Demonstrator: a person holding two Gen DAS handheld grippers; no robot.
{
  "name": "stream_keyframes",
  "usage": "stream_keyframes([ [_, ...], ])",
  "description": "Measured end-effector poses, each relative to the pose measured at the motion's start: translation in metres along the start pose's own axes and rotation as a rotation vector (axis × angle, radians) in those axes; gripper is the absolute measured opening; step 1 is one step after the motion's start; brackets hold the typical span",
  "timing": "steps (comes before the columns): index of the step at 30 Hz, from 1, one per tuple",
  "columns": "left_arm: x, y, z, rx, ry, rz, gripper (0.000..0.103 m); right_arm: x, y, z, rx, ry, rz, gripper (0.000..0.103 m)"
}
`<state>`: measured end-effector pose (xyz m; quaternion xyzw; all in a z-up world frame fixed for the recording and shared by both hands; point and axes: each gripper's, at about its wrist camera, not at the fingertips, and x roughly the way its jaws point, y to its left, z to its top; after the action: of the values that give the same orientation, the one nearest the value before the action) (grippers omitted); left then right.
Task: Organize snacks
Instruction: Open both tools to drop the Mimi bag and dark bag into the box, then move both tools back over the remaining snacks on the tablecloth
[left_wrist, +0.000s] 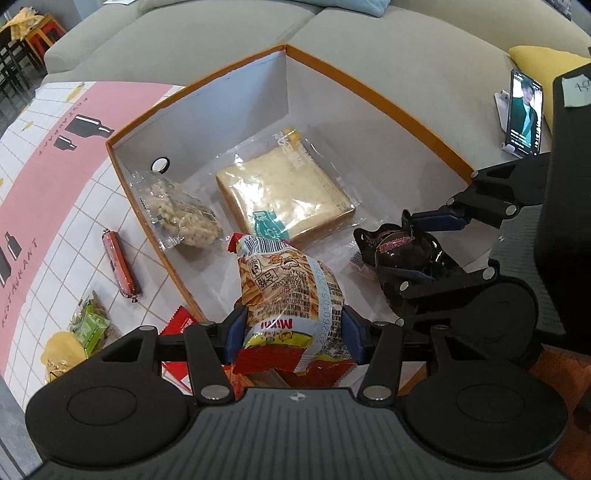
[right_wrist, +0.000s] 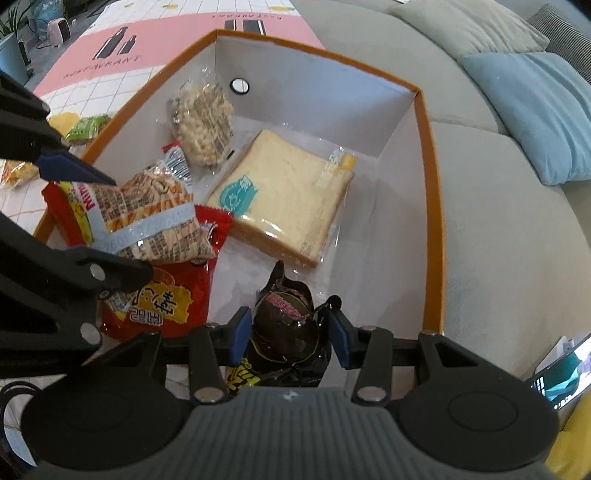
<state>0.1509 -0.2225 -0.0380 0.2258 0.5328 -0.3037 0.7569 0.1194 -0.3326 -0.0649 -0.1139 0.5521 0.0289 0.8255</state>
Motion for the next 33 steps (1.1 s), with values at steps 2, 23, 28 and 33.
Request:
stream_keyframes([
  [2, 0.000, 0.000, 0.000, 0.003, 0.000, 0.003, 0.065, 0.000, 0.001, 0.000, -0.007, 0.001, -0.007, 0.039],
  [23, -0.074, 0.027, -0.023, -0.112, -0.237, 0.066, 0.077, -0.062, 0.006, 0.008, 0.143, -0.163, -0.051, 0.061],
  [28, -0.095, 0.040, -0.040, -0.175, -0.290, 0.113, 0.077, -0.084, 0.024, 0.009, 0.207, -0.252, -0.037, 0.063],
  [33, -0.113, 0.055, -0.059, -0.244, -0.330, 0.162, 0.077, -0.098, 0.046, 0.010, 0.264, -0.333, -0.016, 0.064],
])
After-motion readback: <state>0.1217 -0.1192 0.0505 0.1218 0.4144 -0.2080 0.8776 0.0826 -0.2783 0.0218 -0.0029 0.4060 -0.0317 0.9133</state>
